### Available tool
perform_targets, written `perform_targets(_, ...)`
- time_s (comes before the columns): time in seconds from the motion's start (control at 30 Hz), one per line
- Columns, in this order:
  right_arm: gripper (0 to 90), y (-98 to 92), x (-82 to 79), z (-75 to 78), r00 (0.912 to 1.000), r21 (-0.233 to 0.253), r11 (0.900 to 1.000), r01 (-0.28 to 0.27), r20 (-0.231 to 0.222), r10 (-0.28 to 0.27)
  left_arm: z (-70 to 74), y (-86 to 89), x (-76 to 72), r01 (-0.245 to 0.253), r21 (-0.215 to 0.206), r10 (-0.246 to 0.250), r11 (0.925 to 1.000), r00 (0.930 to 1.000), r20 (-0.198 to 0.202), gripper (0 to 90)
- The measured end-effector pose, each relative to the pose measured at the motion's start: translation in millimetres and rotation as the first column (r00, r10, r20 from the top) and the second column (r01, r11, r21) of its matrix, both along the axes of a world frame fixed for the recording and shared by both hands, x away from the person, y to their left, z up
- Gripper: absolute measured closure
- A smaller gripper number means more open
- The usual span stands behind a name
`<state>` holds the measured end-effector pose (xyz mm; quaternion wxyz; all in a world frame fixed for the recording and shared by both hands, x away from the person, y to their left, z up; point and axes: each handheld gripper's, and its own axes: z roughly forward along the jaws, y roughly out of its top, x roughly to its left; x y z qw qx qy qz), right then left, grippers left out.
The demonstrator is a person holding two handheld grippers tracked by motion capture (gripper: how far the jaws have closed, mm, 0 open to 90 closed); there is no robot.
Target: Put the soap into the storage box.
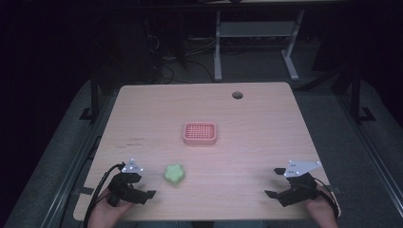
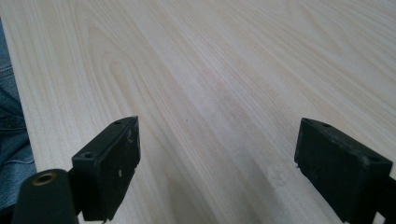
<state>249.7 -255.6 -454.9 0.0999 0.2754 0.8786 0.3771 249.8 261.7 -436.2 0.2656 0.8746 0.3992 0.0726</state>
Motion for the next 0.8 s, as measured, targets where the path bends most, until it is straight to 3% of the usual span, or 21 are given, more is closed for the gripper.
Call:
perform_targets(0.5,13.8,1.2,-0.5,0.4,1.0,0.0,1.0,-0.004,-0.003,0.004,2.8,-8.4,2.0,0.014,0.0,-0.014,0.9999,0.9999,0.005,18.6)
perform_targets(0.8,13.8,0.9,0.5,-1.1,1.0,-0.001,1.0,-0.002,-0.006,0.002,7.7,-27.9,7.5,0.061,0.027,-0.061,0.9977,0.9981,0.003,18.3)
